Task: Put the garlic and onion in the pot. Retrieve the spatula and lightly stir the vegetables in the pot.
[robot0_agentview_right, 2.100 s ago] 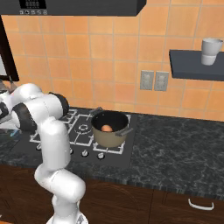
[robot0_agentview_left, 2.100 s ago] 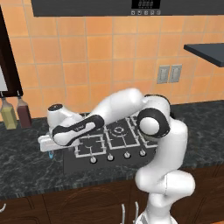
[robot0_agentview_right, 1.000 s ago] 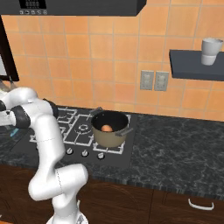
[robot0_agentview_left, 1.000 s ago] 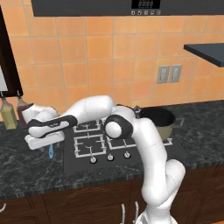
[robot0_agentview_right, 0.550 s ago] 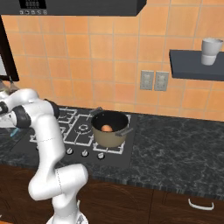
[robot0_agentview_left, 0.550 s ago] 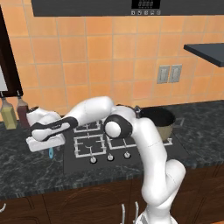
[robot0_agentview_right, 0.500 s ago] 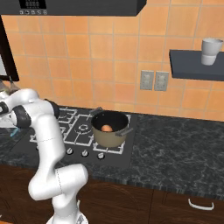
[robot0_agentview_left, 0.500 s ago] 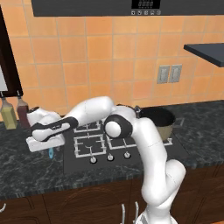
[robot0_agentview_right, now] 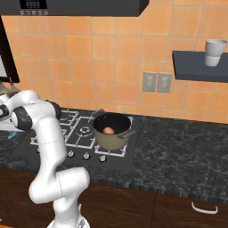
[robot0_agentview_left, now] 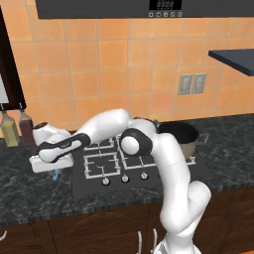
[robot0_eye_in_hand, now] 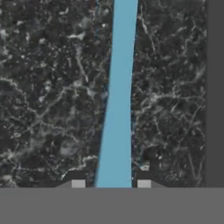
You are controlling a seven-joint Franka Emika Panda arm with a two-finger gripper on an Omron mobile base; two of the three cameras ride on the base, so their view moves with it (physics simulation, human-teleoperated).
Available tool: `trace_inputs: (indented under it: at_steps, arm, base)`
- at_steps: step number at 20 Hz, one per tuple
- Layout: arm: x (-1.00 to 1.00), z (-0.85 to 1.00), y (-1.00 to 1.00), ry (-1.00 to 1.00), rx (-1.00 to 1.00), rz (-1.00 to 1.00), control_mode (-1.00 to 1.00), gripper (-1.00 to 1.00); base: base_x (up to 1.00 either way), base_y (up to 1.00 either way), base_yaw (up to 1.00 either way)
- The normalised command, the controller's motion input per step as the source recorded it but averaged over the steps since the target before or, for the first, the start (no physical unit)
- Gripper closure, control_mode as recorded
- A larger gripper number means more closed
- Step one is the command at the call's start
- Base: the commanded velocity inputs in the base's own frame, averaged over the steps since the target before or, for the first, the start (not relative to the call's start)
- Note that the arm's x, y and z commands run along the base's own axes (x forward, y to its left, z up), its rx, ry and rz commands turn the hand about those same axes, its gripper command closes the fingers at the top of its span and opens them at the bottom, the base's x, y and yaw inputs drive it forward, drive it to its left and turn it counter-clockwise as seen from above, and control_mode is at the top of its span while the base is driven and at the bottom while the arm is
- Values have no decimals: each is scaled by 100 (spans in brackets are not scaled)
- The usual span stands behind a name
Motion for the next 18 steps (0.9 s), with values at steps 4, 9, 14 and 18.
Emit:
trace_inputs:
  at_steps: [4, 9, 14, 18]
  arm:
    - [-40, -7, -38, -13, 10, 0, -100, 100]
    - [-36, 71, -21, -18, 25, 0, -100, 100]
    - [-11, 100, -13, -18, 28, -4, -100, 100]
    - [0, 100, -22, -5, 19, -15, -100, 100]
  base:
    - [0, 0, 0]
    - [0, 0, 0]
    - [0, 0, 0]
    - [0, 0, 0]
